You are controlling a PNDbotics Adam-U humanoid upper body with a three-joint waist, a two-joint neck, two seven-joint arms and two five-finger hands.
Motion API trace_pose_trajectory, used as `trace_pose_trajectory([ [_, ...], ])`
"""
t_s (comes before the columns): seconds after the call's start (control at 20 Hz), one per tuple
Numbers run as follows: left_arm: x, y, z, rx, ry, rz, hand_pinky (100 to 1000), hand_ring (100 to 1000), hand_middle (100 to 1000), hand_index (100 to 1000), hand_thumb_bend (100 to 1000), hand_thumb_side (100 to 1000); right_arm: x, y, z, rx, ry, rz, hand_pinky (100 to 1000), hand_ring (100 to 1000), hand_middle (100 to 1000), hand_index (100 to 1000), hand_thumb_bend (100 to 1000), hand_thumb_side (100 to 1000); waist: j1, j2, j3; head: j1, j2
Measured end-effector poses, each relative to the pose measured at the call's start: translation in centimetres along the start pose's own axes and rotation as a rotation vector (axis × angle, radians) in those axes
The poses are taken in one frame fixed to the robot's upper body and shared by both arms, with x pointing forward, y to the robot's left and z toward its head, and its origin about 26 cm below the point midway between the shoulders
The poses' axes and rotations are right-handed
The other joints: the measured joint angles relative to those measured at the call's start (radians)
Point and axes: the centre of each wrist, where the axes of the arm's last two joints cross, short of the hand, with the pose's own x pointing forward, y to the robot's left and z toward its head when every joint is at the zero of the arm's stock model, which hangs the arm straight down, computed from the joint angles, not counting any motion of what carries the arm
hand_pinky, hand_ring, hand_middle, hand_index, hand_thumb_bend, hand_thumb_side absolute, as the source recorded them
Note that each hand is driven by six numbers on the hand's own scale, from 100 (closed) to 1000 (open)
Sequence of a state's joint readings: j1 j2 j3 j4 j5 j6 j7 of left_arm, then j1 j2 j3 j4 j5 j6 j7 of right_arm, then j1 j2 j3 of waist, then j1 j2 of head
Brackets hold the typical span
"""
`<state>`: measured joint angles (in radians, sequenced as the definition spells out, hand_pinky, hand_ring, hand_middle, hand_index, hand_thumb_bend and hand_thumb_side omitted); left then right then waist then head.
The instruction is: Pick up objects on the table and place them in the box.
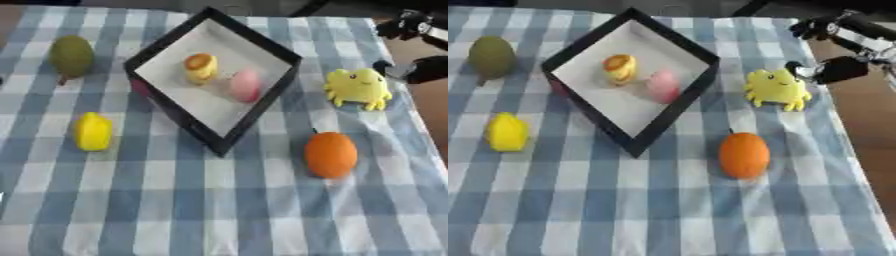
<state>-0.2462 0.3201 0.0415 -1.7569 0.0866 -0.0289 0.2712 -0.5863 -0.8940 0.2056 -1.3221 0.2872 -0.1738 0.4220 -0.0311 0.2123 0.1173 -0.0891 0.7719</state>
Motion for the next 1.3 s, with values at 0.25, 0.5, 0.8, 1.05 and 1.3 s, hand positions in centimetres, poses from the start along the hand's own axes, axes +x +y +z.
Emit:
trace_pose_trajectory([
  [0.25,0.0,0.0,0.0,-0.003,-0.001,0.000,861,1000,994,882,121,873,0.0,-0.9,0.0,0.065,-0.001,0.035,900,897,859,930,403,208,0.000,0.001,0.000,-0.001,0.000],
  [0.5,0.1,-0.1,-0.1,-0.005,-0.002,0.001,862,1000,995,882,121,874,-0.2,-1.5,0.2,0.127,0.006,0.043,900,896,856,926,427,197,0.000,0.001,0.003,-0.004,0.000],
  [0.8,0.2,-0.2,-0.3,-0.008,-0.009,0.004,862,1000,995,881,120,875,-0.3,-1.8,0.2,0.143,0.024,0.061,898,895,855,926,429,261,0.000,0.015,0.012,-0.015,0.000],
  [1.05,0.4,-0.2,-0.5,-0.009,-0.015,0.007,862,1000,995,881,120,876,-0.4,-1.3,0.0,0.149,0.033,0.063,894,888,844,915,410,300,0.000,0.026,0.016,-0.022,0.000],
  [1.3,0.4,-0.5,-0.5,-0.012,-0.015,0.013,863,1000,996,881,120,877,-0.6,-0.6,-0.4,0.150,0.042,0.065,893,886,840,895,404,315,0.000,0.032,0.021,-0.027,0.000],
])
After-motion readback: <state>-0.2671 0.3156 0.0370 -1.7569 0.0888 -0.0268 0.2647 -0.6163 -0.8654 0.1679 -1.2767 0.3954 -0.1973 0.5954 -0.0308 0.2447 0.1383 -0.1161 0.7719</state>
